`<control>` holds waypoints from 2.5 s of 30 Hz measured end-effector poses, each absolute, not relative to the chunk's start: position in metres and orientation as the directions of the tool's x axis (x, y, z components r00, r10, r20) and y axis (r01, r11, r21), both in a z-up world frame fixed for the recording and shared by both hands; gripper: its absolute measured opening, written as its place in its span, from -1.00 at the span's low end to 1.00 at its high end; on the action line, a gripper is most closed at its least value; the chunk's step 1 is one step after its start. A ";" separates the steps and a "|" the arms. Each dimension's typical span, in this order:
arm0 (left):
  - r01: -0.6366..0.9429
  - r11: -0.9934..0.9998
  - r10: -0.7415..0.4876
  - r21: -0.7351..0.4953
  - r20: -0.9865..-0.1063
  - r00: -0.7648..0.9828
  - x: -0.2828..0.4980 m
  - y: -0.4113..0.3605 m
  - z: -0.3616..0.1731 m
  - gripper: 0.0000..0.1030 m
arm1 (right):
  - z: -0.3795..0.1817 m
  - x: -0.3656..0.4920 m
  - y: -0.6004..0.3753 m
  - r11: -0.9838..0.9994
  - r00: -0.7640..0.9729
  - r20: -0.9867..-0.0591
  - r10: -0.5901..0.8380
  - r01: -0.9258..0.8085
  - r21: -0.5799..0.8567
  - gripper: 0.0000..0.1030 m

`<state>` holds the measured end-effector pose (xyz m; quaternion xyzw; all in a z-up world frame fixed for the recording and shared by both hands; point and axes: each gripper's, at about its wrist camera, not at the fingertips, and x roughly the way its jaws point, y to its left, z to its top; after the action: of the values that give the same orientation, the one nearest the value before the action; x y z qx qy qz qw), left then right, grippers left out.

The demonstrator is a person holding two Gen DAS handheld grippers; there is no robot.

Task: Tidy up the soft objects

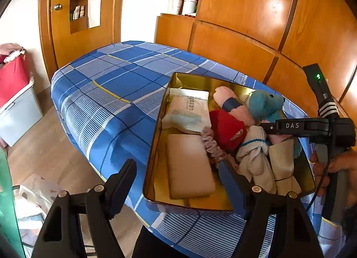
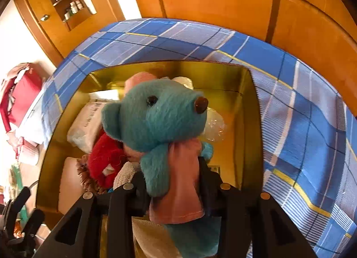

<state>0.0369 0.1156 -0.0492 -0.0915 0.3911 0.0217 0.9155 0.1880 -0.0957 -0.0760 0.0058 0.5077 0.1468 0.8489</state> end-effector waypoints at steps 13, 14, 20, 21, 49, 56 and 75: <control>-0.113 0.986 -0.009 -0.121 -0.720 0.694 0.035 0.108 -0.045 0.71 | -0.050 0.156 -0.104 0.945 0.542 -0.780 0.314 -0.258 0.202 -0.10; -0.113 0.987 -0.006 -0.118 -0.718 0.696 0.035 0.107 -0.044 0.73 | -0.052 0.155 -0.101 0.945 0.539 -0.784 0.309 -0.269 0.187 -0.10; -0.103 0.990 0.006 -0.095 -0.704 0.710 0.032 0.098 -0.036 0.89 | -0.071 0.159 -0.091 0.959 0.545 -0.804 0.239 -0.262 0.108 -0.21; -0.103 0.990 0.008 -0.093 -0.702 0.712 0.032 0.097 -0.035 0.91 | -0.070 0.158 -0.092 0.959 0.551 -0.798 0.245 -0.258 0.115 -0.20; -0.120 0.990 0.048 -0.074 -0.624 0.780 -0.002 0.072 -0.011 0.99 | -0.048 0.035 -0.133 0.997 0.778 -0.625 0.072 -0.052 0.049 -0.08; -0.114 0.991 0.046 -0.071 -0.618 0.785 -0.006 0.069 -0.007 0.99 | -0.048 0.025 -0.130 0.998 0.784 -0.617 0.065 -0.059 0.031 -0.08; -0.120 0.990 0.048 -0.074 -0.622 0.782 -0.007 0.072 -0.008 0.99 | -0.046 0.019 -0.126 0.997 0.796 -0.600 0.074 -0.068 0.032 -0.08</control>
<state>-0.0073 0.0718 -0.0076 -0.0547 0.3272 0.0445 0.9423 0.0193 -0.1258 -0.0465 0.0046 0.3169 0.0374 0.9477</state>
